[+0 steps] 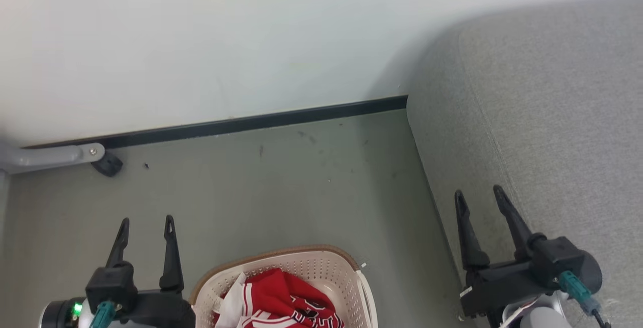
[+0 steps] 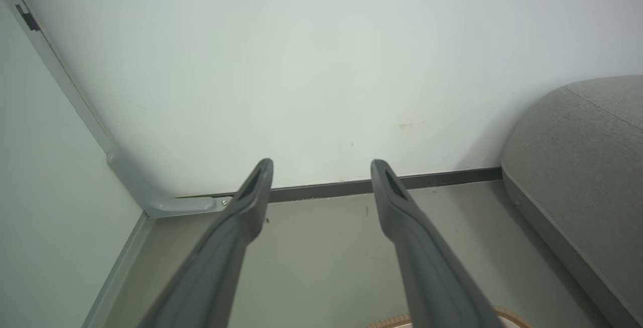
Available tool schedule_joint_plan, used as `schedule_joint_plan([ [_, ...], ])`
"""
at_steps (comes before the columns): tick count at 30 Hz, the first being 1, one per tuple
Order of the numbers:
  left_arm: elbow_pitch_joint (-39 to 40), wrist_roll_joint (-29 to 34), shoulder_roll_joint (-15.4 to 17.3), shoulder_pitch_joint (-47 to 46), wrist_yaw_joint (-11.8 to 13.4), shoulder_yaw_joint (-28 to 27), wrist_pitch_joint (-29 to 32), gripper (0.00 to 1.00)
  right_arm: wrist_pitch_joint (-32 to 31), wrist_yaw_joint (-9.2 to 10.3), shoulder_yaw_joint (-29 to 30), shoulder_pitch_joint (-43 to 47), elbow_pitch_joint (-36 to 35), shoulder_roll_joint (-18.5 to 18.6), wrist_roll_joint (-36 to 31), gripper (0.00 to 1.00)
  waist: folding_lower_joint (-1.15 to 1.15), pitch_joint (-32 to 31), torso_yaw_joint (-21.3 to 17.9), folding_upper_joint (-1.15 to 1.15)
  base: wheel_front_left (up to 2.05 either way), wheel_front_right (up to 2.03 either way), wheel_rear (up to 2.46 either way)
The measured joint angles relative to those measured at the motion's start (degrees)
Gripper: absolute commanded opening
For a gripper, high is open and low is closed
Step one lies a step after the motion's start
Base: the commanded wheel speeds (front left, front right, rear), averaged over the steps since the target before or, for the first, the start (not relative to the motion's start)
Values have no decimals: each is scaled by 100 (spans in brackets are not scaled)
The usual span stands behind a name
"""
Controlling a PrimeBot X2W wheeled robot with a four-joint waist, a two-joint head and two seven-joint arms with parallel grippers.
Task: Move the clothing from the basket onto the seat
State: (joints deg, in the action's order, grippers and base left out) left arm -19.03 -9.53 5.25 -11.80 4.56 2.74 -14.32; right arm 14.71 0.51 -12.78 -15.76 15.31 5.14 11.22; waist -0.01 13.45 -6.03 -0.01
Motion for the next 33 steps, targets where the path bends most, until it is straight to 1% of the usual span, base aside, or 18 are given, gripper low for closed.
schedule_joint_plan([
  [7, 307, -73, -11, 556, 40, -79, -1, 100, 0, 8, -74, 506, -86, -44, -7, 100, 0, -503, -19, 0, 0, 0, 0],
  [10, 455, -75, -19, 763, 51, -88, 0, 100, 0, 51, -113, 685, -162, -48, -8, 100, 0, -688, -26, 0, 0, 0, 0],
  [16, 694, -74, -36, 1031, 82, -82, -1, 100, 0, 51, -181, 842, -231, -66, -9, 100, 1, -954, -44, 0, 0, 0, 0],
  [33, 1067, -113, -55, 1230, 104, -155, 11, 100, 0, 51, -162, 922, -534, -75, -22, 100, 2, -978, -85, 1, 0, 0, 0],
])
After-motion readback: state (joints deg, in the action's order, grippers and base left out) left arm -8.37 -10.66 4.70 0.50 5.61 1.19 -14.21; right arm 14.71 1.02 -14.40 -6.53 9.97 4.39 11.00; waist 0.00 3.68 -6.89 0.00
